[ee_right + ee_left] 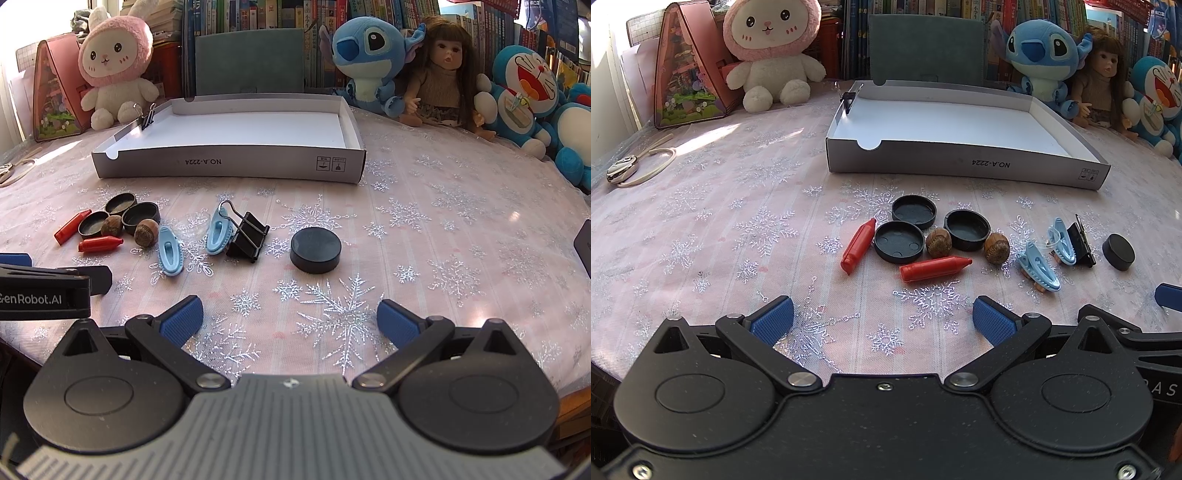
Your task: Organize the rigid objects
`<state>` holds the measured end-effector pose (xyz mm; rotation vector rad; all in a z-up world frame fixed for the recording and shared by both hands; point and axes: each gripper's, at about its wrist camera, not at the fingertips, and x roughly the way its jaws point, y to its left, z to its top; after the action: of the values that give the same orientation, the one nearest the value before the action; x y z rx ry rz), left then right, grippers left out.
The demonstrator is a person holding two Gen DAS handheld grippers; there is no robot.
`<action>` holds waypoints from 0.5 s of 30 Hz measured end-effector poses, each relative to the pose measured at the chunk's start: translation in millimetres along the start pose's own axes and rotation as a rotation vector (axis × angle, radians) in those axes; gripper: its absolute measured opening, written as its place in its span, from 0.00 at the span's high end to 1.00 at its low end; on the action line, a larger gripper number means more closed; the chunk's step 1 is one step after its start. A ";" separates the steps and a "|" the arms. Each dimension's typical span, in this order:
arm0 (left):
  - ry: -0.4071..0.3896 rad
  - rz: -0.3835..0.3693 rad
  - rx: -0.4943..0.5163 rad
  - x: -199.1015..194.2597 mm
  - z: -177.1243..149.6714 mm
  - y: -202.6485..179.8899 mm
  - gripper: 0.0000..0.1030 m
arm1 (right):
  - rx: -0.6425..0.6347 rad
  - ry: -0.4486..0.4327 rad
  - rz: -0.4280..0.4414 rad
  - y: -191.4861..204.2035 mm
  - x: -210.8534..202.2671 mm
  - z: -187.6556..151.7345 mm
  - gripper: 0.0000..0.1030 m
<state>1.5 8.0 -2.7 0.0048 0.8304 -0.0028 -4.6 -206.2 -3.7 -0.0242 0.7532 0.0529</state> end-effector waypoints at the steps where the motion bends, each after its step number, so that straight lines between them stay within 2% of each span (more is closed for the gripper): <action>1: 0.002 -0.004 0.005 0.3 0.4 1.6 0.00 | 0.000 0.000 0.000 -0.8 0.7 0.4 0.00; 15: -0.017 -0.015 0.020 0.5 -1.0 2.4 0.00 | -0.024 -0.020 0.016 -1.1 1.2 -0.9 0.00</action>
<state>1.1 10.4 -3.7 0.0173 0.8136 -0.0250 -4.3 -207.3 -5.2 -0.0405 0.7327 0.0776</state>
